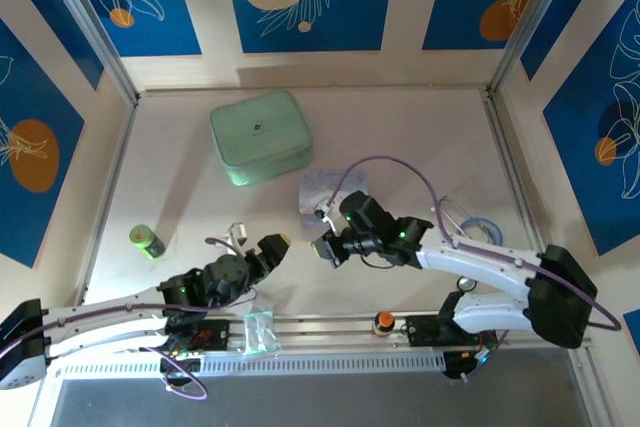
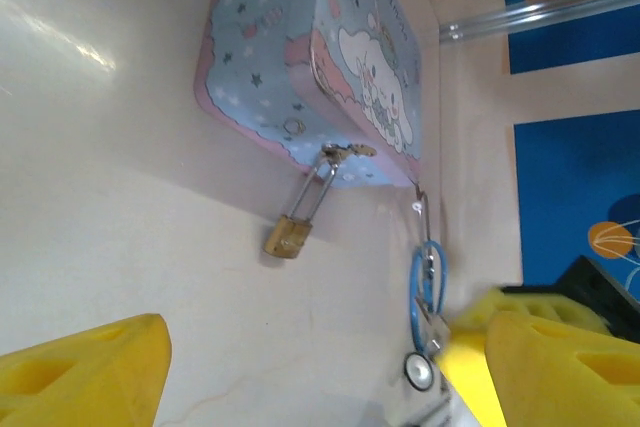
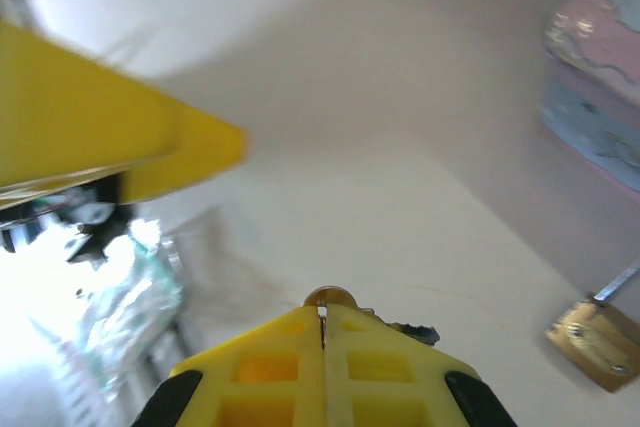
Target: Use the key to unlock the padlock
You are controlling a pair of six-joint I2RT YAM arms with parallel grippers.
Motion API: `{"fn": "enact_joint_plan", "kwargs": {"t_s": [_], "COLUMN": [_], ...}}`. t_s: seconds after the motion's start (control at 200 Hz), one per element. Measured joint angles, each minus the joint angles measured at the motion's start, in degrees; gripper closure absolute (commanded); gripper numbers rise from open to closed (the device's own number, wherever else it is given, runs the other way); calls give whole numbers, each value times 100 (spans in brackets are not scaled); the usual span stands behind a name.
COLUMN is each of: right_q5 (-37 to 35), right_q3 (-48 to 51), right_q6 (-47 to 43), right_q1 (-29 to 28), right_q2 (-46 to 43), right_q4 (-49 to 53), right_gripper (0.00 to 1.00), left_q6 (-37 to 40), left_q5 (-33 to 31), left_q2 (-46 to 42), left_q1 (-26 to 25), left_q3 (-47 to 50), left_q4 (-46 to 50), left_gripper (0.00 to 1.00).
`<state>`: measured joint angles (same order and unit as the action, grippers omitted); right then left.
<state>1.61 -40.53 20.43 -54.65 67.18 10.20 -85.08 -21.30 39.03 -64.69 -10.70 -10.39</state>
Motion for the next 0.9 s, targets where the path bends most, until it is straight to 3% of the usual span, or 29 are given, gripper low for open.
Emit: {"fn": "enact_joint_plan", "kwargs": {"t_s": [0.195, 0.375, 0.57, 0.695, 0.825, 0.9], "right_q5": [765, 785, 570, 450, 374, 328], "right_q3": [402, 435, 435, 435, 433, 433], "right_q6": [-354, -883, -1290, -1523, -1742, -1825], "right_q1": [-149, -581, -710, -756, -811, -846], "right_q2": [-702, -817, -809, -697, -415, -323], "right_q4": [-343, -330, -315, -337, -332, -330], "right_gripper": [100, 100, 100, 100, 100, 100], "left_q6": [-365, -621, -911, -1023, -1115, -1191], "left_q5": [1226, 2105, 2481, 2634, 2710, 2730], "left_q2": [1016, 2118, 2382, 2463, 2629, 2688], "left_q1": [518, 581, 581, 577, 575, 566], "left_q3": [17, -144, -210, -216, -216, -216], "left_q4": [-1263, -2345, -3018, -3185, -3379, -3427], "left_gripper": [19, 23, 28, 43, 49, 59]}}
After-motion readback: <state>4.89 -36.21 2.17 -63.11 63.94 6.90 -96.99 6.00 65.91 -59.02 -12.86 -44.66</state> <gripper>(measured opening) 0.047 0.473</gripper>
